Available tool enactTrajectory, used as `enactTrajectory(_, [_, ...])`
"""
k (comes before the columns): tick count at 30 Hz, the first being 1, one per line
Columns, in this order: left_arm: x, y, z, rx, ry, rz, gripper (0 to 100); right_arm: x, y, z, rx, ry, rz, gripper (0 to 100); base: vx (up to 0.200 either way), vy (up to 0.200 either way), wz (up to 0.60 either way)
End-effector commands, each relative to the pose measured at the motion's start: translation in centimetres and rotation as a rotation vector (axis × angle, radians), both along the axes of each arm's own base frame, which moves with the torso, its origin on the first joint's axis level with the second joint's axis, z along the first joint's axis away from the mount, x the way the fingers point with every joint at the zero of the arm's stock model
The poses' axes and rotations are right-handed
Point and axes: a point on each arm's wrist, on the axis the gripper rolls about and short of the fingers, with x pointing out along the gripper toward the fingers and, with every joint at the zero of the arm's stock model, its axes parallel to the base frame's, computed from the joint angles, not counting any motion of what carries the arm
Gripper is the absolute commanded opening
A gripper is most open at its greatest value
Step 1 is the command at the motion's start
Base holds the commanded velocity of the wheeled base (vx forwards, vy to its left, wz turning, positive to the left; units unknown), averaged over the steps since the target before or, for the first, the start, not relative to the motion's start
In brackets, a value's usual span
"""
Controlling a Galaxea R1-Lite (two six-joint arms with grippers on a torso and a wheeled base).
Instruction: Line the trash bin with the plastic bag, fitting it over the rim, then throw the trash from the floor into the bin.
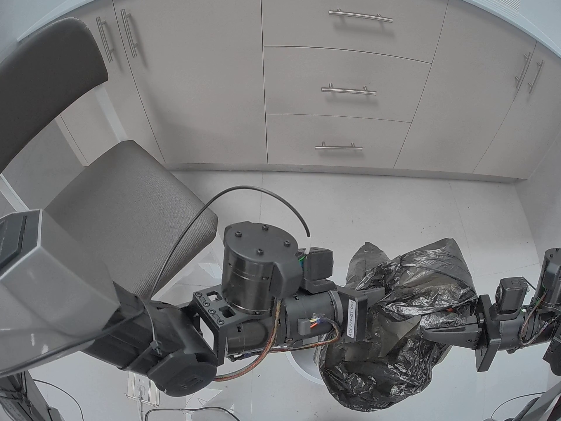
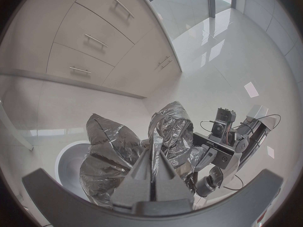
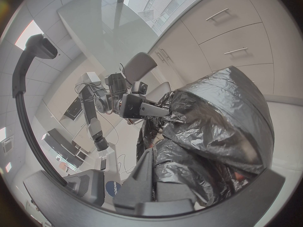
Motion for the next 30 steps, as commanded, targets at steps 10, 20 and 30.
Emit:
enactTrajectory(10, [-2.6, 0.5, 1.9, -0.041, -0.103, -0.001, 0, -2.1, -0.3, 2.2, -0.006, -0.192, -0.066, 0, 0.0, 0.0, 0.0])
enactTrajectory(20, [-1.8, 0.7, 1.8, -0.024, -0.15, 0.021, 0, -2.4, 0.4, 3.0, -0.021, -0.258, -0.112, 0, 0.0, 0.0, 0.0])
enactTrajectory(30, [0.5, 1.2, 1.3, 0.022, -0.237, 0.067, 0, -1.3, 1.4, 3.6, -0.025, -0.272, -0.12, 0, 0.0, 0.0, 0.0])
